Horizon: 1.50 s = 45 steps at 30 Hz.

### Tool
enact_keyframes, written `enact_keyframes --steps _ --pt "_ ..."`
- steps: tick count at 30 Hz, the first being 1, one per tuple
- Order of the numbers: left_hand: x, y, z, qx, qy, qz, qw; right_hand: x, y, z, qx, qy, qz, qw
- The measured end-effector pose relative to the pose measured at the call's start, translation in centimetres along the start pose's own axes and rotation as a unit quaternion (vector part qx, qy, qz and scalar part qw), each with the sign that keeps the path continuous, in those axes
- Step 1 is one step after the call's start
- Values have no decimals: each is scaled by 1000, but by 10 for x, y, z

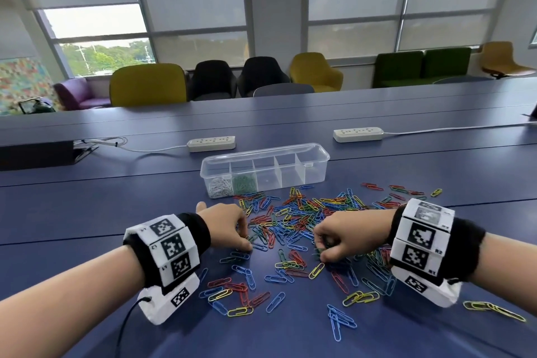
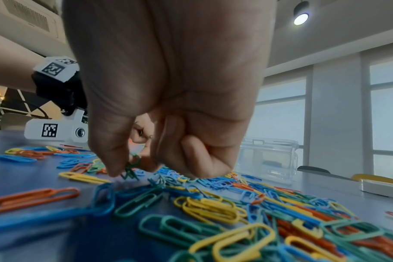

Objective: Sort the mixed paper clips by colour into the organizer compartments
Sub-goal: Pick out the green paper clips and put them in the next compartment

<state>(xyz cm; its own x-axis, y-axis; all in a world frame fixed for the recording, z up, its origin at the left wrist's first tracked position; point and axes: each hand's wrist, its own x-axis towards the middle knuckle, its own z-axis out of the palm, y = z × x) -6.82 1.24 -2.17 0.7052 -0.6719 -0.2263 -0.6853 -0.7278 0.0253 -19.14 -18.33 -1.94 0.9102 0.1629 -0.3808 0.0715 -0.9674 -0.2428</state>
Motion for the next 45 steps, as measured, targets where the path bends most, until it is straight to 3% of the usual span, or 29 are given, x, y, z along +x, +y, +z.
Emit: enact_keyframes --steps 9,11,13,15,18,20,21,23,25,29,31,33,35,38,42,45 --pt "4 -6 -2 18 -27 2 999 -8 4 -3 30 19 10 999" --pt "6 -13 -3 -29 -46 17 998 -11 4 -4 30 23 18 999" --pt "8 -18 -3 -152 -45 22 987 -14 2 -5 48 31 27 998" --pt "6 -21 -4 -349 -36 -6 936 -13 0 -6 81 39 31 996" --pt "-1 -27 -10 -609 -66 -18 790 -9 -2 -8 184 35 44 981" --pt "-6 -29 -15 -716 -79 8 693 -6 -4 -7 326 36 41 944" --pt "-8 -30 -17 -748 -78 24 659 -4 -5 -7 393 45 36 918" --pt "-11 -28 -18 -778 -74 48 622 -1 -9 -7 494 62 34 867" --pt "-12 -27 -15 -791 -67 53 606 0 -12 -8 552 56 26 832" --pt "-13 -23 -12 -816 -61 51 572 2 -14 -9 615 28 8 788" --pt "-14 -21 -10 -825 -59 40 560 5 -14 -8 623 26 9 782" --pt "-15 -19 -9 -835 -74 43 544 8 -16 -7 598 24 13 801" --pt "-15 -15 -8 -851 -98 35 514 10 -22 -10 539 31 13 841" --pt "-12 -8 -5 -886 -122 -18 447 16 -35 -22 437 70 3 897" --pt "-5 -2 8 -924 -104 -71 361 28 -57 -45 257 135 -33 956" --pt "-2 4 14 -940 -85 -77 321 43 -77 -53 121 158 -43 979"
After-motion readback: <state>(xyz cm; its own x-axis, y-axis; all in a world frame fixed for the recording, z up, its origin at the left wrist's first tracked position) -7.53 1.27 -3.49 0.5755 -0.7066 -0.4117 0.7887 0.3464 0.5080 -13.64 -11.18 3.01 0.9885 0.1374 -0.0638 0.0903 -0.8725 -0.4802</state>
